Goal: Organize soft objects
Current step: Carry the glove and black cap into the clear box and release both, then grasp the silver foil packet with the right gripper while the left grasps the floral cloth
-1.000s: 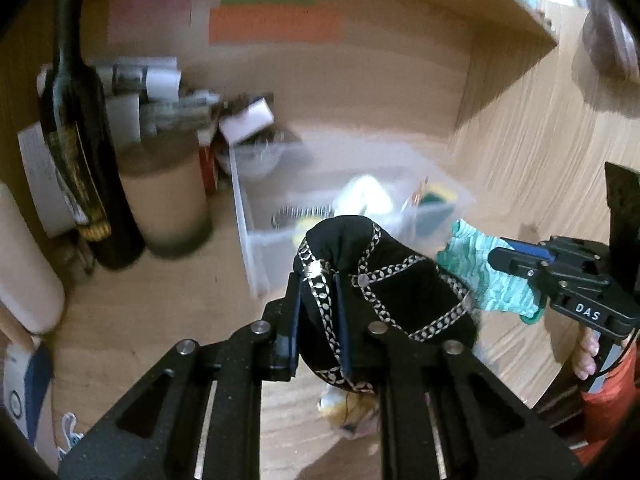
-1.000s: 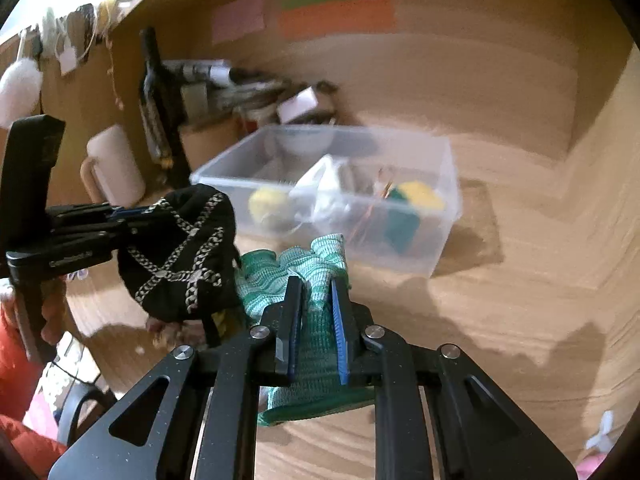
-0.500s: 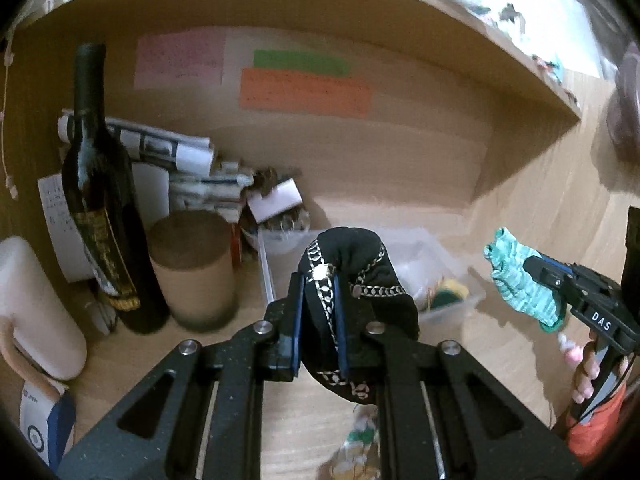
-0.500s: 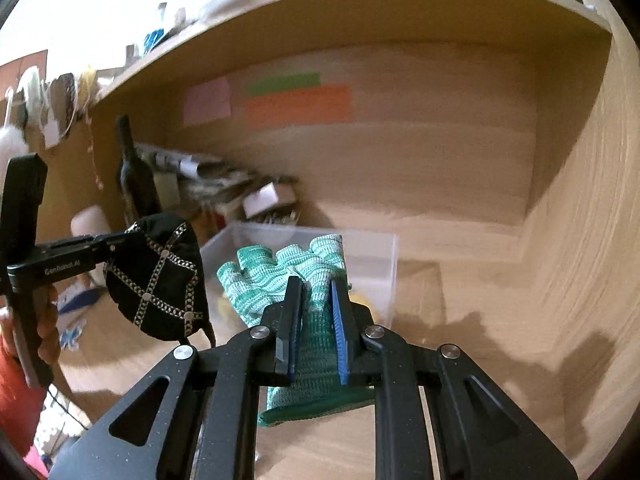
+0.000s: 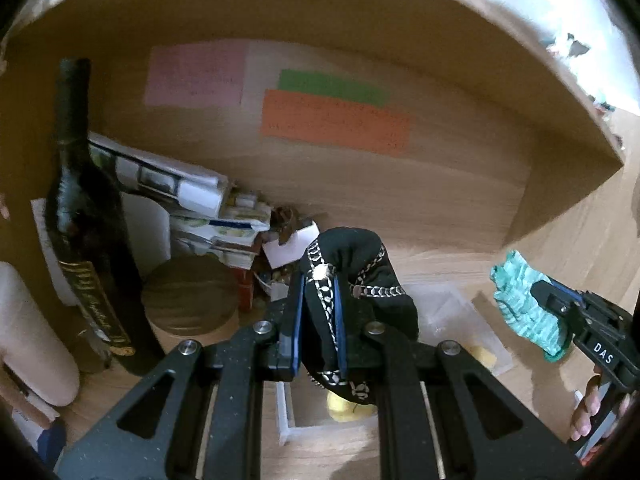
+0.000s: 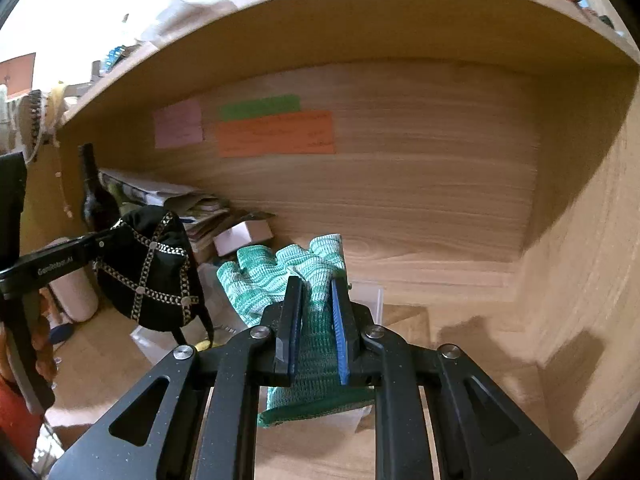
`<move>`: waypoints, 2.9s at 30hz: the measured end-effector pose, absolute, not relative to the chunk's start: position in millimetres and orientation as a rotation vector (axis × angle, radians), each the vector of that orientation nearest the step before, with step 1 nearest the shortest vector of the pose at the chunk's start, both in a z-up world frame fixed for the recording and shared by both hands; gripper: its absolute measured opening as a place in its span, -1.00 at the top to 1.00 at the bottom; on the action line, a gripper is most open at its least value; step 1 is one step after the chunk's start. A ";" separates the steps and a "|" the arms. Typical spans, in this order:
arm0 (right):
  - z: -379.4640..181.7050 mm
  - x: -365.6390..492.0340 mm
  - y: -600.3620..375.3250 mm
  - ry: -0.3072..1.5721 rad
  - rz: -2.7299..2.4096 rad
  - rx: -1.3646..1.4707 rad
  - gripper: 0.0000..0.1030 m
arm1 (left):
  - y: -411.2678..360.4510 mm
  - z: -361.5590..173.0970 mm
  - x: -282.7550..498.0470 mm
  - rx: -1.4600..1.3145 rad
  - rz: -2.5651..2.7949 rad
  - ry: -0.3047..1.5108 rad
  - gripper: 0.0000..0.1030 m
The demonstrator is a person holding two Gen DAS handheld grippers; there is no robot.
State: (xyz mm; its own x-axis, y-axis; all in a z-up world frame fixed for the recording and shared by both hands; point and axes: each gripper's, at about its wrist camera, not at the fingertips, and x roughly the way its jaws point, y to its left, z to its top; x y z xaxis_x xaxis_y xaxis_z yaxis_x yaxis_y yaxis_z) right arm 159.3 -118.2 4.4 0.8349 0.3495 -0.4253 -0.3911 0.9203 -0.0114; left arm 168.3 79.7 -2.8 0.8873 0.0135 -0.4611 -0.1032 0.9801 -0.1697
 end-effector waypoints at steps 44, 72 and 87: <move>-27.4 187.6 -89.9 0.572 0.363 -0.211 -0.36 | 78.2 -33.1 178.0 -0.147 -0.011 0.686 -0.38; -88.8 70.9 -82.8 0.680 0.559 -0.191 -1.00 | 56.1 -114.9 51.8 -0.096 -0.021 0.837 -0.93; -117.4 66.7 -91.2 0.852 0.699 -0.170 0.00 | 28.9 -130.3 54.7 -0.029 -0.068 0.863 0.09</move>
